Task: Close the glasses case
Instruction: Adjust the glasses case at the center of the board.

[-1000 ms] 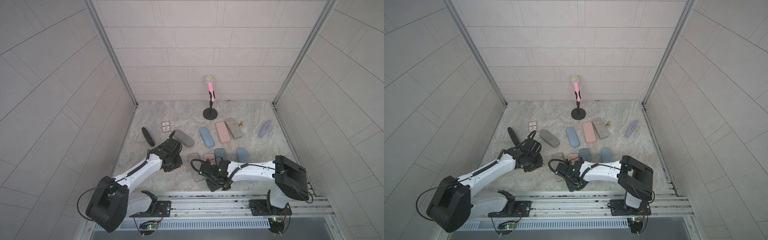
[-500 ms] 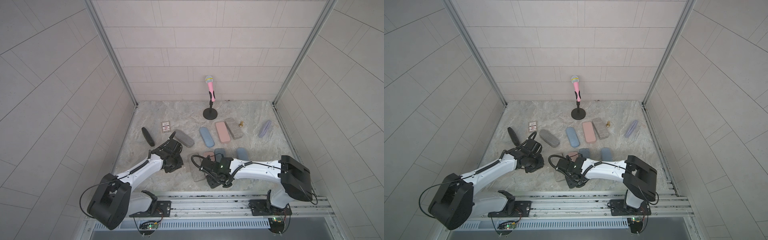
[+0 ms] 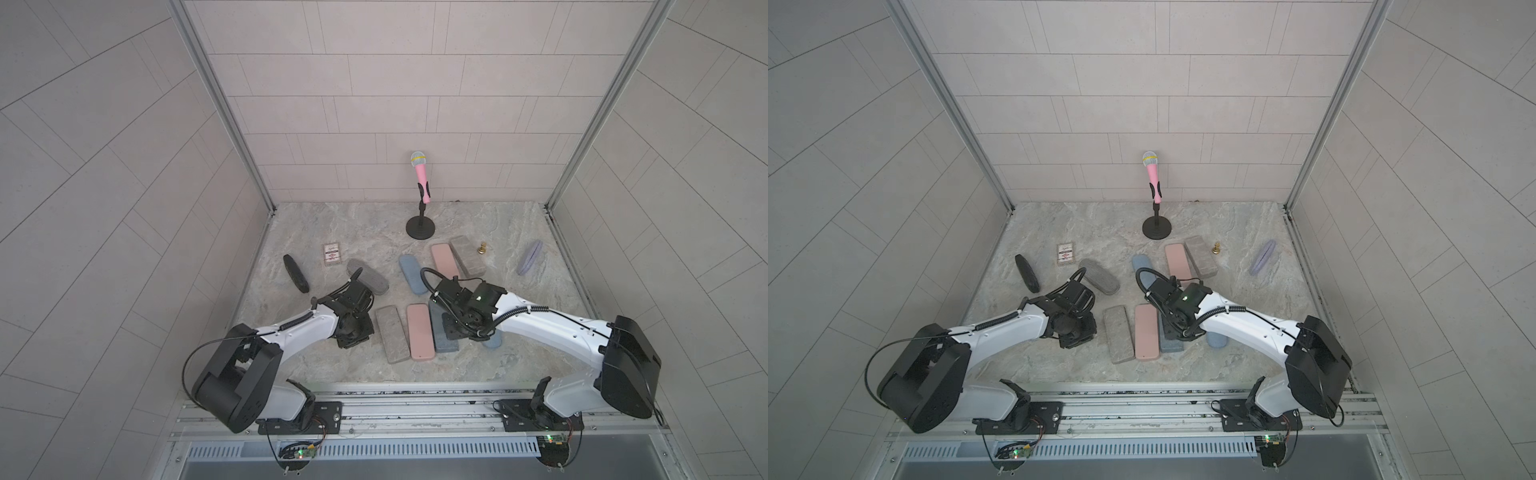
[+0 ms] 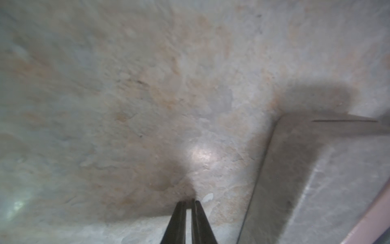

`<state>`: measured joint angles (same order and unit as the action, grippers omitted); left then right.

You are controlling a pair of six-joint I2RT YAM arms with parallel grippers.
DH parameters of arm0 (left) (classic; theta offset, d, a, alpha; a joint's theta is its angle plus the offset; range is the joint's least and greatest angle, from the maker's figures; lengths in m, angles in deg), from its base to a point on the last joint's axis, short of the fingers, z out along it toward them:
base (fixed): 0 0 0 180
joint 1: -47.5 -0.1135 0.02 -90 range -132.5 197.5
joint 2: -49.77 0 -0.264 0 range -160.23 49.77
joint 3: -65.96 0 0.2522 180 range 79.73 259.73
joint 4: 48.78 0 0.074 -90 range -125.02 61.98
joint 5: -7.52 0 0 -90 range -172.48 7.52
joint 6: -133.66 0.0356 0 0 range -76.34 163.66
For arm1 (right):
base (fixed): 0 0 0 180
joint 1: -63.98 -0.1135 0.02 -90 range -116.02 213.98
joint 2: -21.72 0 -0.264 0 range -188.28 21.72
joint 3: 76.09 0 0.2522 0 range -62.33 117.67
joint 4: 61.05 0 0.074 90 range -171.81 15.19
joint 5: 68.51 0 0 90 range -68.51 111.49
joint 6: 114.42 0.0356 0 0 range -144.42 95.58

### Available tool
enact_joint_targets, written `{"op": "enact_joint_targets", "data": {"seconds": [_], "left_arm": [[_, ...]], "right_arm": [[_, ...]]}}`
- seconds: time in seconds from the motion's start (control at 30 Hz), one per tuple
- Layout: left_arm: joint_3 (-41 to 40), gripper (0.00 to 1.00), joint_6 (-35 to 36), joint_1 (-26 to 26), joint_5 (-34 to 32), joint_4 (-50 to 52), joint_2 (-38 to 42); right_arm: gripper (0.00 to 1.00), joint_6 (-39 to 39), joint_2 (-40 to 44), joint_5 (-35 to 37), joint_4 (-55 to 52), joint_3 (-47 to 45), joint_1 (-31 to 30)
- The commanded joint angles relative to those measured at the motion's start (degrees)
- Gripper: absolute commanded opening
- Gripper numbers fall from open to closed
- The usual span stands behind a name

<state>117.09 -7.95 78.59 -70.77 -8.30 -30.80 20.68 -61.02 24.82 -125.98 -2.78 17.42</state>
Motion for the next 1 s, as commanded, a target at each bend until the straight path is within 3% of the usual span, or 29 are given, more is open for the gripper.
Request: {"op": "enact_joint_targets", "data": {"seconds": [0.0,0.2,0.5,0.67,0.97], "left_arm": [[2.09,0.12,-0.99,1.69,-0.49,-1.00,-2.40],[4.88,0.12,-1.53,4.42,-0.56,-2.39,-6.88],[8.53,0.11,-1.25,6.49,-0.27,-3.21,-11.21],[9.89,0.11,-0.69,6.83,0.28,-3.18,-12.40],[10.19,0.10,0.19,6.83,0.90,-2.99,-12.06]], "right_arm": [[0.14,-1.74,-1.39,2.47,-0.04,0.08,3.95],[0.13,-4.69,-5.65,0.20,4.47,-1.48,9.25],[0.13,-5.95,-10.99,-5.25,12.16,-2.60,9.09],[0.13,-4.86,-11.13,-5.61,11.75,-2.67,7.25],[0.14,3.58,-9.72,-2.30,9.74,-4.02,-1.35]]}}
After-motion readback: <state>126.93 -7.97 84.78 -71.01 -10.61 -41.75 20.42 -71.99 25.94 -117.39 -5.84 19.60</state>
